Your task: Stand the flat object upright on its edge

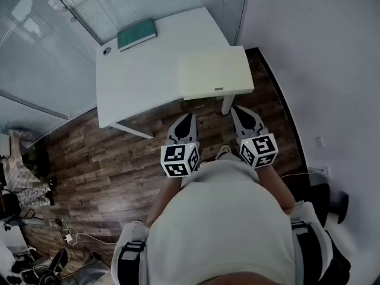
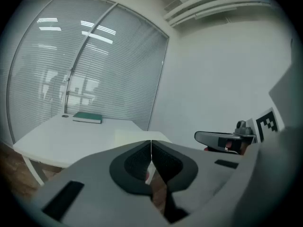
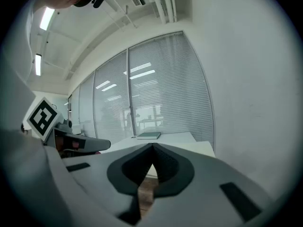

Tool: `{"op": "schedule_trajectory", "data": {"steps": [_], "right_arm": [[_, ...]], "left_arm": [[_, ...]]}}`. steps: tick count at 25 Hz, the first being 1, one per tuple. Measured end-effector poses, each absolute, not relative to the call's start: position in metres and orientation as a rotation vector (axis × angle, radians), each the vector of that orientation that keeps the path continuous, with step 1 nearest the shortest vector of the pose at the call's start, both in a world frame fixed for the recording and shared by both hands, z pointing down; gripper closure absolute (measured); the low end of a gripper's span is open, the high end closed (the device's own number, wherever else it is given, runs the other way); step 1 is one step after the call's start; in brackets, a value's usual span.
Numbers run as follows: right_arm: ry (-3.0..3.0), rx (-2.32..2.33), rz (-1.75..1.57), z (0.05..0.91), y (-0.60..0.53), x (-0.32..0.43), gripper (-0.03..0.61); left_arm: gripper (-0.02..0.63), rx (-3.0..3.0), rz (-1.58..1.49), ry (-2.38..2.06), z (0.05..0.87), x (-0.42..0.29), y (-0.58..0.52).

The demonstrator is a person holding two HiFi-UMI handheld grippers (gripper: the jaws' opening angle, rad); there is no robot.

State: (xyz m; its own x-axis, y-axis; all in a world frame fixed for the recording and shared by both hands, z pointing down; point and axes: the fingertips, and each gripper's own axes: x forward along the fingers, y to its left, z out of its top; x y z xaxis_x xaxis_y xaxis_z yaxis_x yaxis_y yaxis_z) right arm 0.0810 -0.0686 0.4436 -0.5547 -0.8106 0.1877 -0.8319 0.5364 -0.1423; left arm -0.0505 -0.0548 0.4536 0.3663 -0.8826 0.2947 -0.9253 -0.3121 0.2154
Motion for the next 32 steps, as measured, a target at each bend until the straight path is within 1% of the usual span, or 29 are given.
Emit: {"op": "schedule_trajectory", "data": {"steps": [17,22,32], "right_arm": [[-2.672,1.426,0.319,0.444,-0.066,0.074,0.558],[-2.749,1.454,0.498,0.444,-0.066,0.074,0.558],[-2.689,1.529,0.600,0.457,-0.070,0.069,0.557]], "left_arm": [[0.591,2.278,0.162,-1.576,0.455,-0.056,-0.053],[0.591,2.274,0.166,-1.566,0.458,-0.061,-0.048],[0.591,2.223,0.148,-1.576,0.466,-0.087,-0.039]]}}
